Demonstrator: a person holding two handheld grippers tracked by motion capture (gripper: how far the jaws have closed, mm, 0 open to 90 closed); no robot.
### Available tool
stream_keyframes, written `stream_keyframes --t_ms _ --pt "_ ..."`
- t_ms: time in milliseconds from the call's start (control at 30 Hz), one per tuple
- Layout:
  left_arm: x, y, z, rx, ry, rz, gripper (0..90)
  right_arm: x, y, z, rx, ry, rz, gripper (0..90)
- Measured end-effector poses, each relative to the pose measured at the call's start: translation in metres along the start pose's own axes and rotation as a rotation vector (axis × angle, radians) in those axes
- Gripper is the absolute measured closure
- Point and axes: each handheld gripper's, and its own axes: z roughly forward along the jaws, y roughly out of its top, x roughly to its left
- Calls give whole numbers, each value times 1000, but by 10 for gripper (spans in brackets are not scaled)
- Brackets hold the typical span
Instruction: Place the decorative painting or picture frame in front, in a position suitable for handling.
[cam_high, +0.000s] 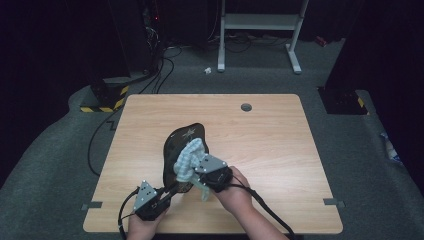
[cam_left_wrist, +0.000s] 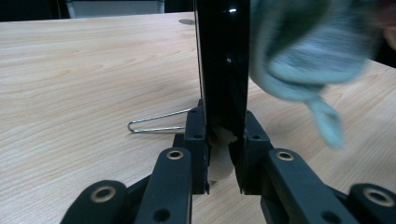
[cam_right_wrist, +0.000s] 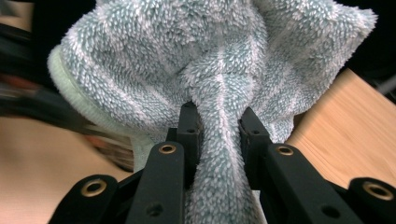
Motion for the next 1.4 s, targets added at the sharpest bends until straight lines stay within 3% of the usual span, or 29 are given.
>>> stream_keyframes --t_ms 133,300,367,433,467,500,533,667,733,867,1000,1033,1067,1133,1267,1400 --pt "0 0 0 -2 1 -6 775 22 9 -8 -40 59 -41 749" --pt "0 -1 0 -4 1 -6 775 21 11 -8 -37 48 -47 749" --pt "0 0 0 0 0 -4 774 3 7 -1 -10 12 -22 749" --pt "0 -1 0 -1 -1 -5 774 -3 5 1 -2 1 -11 749" --pt "0 -1 0 -1 0 -5 774 -14 2 5 13 -26 6 749" --pt "0 -1 0 -3 0 -6 774 -35 -4 11 29 -53 63 748" --pt "0 -1 0 -3 0 -6 774 -35 -4 11 29 -53 63 748" --pt "-1 0 0 -6 2 -5 774 -68 -15 21 57 -105 152 749" --pt "0 0 0 -3 1 -6 773 -73 -17 23 67 -112 161 749" --pt "0 0 0 -5 3 -12 775 -57 -13 15 48 -73 116 752" --pt "0 0 0 -1 0 -6 776 -22 -5 2 0 -12 36 752" --pt "0 0 0 -2 0 -1 777 -6 -1 -3 -23 14 8 752" --pt "-1 0 0 -3 1 0 777 -6 -1 -3 -23 14 8 752" --pt "0 0 0 -3 -1 -7 777 11 3 -6 -40 54 -17 753" --pt "2 0 0 -4 -8 -14 777 26 7 -8 -37 82 -55 753" --pt "1 -1 0 -4 -7 -13 778 27 7 -9 -31 69 -68 752"
